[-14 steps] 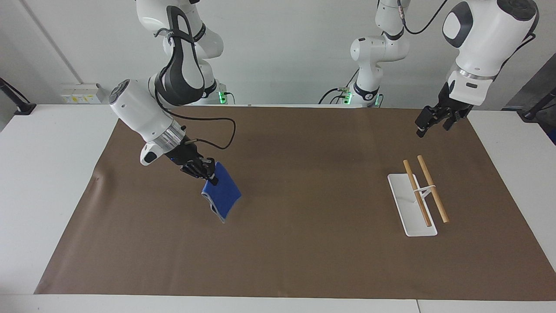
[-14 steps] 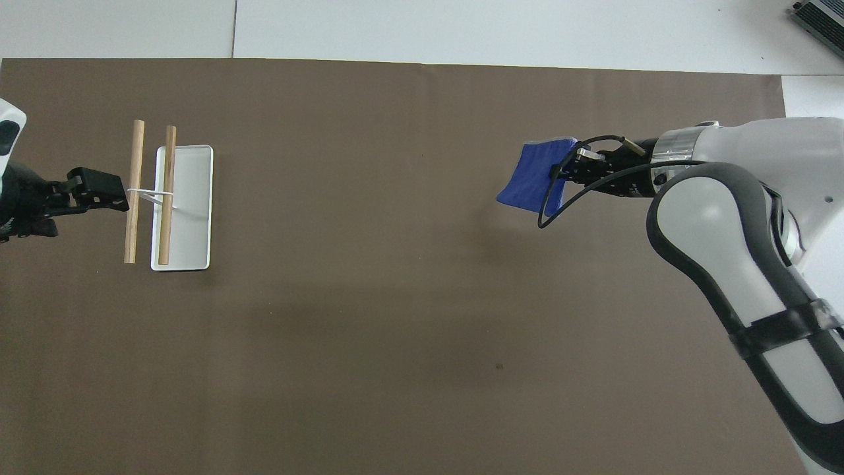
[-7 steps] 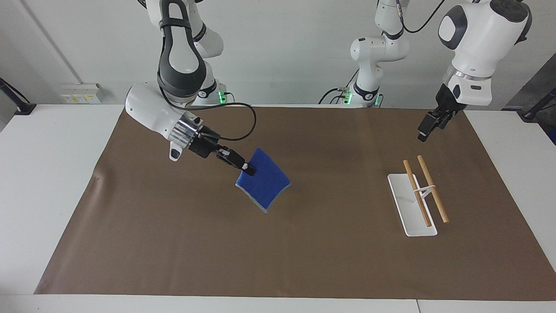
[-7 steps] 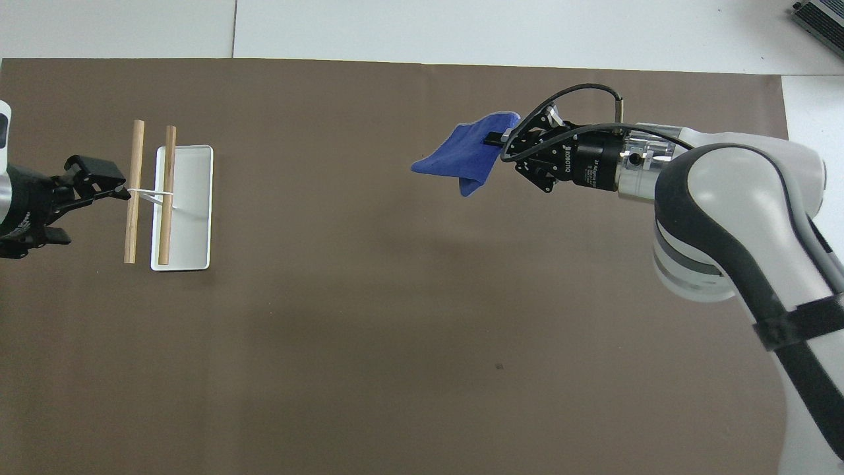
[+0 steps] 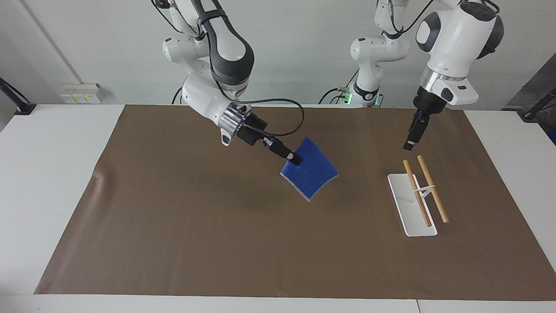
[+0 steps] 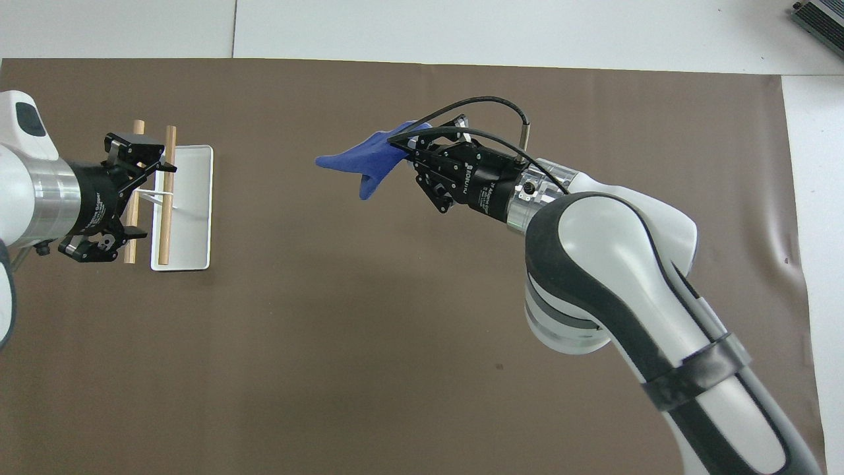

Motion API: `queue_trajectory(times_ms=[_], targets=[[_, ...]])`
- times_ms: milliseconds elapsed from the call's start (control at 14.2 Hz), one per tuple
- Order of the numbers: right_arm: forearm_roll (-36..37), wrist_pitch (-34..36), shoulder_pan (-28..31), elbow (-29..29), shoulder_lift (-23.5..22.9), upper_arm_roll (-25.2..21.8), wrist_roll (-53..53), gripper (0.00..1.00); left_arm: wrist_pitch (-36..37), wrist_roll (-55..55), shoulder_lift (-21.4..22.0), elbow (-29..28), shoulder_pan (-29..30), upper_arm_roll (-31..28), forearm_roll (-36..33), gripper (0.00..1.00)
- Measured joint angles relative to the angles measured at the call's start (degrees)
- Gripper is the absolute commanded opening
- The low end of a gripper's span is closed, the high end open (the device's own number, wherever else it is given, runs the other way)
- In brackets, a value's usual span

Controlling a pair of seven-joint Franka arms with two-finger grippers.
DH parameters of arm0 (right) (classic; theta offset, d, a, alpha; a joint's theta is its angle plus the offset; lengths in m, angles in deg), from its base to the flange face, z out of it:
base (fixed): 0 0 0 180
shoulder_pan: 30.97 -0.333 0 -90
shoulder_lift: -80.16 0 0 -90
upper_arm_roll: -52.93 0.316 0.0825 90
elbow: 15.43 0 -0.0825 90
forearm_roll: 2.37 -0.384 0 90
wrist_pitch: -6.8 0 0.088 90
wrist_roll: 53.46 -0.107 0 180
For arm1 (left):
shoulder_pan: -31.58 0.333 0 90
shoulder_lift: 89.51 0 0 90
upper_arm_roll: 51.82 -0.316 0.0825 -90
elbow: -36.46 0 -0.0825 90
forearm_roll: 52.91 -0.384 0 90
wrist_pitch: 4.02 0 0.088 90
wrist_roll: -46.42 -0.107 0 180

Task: Right arm passes towel to left arm to hang
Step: 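Lift the towel with the right gripper while the left gripper approaches, then close the left gripper on the towel held by the right gripper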

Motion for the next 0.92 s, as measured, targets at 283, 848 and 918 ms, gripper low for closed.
queue_trajectory(times_ms=[283,848,918], targets=[[-5.73,-3.23,-3.45,0.85,-0.23,-0.01,-0.04,0.00,-8.40,9.38,0.02,-3.95,-0.07,2.98,3.42,1.00],[-11.48,-4.37,-4.18,1.34,-0.36,1.06,-0.71,0.00,-22.82,28.20,-0.41,-8.97,-0.55,8.44,5.10,1.00],[-12.31,-4.38,-4.18,1.37,-0.37,1.06,-1.14,0.00,-24.13,29.08,-0.58,-8.99,-0.55,8.81,5.12,1.00]])
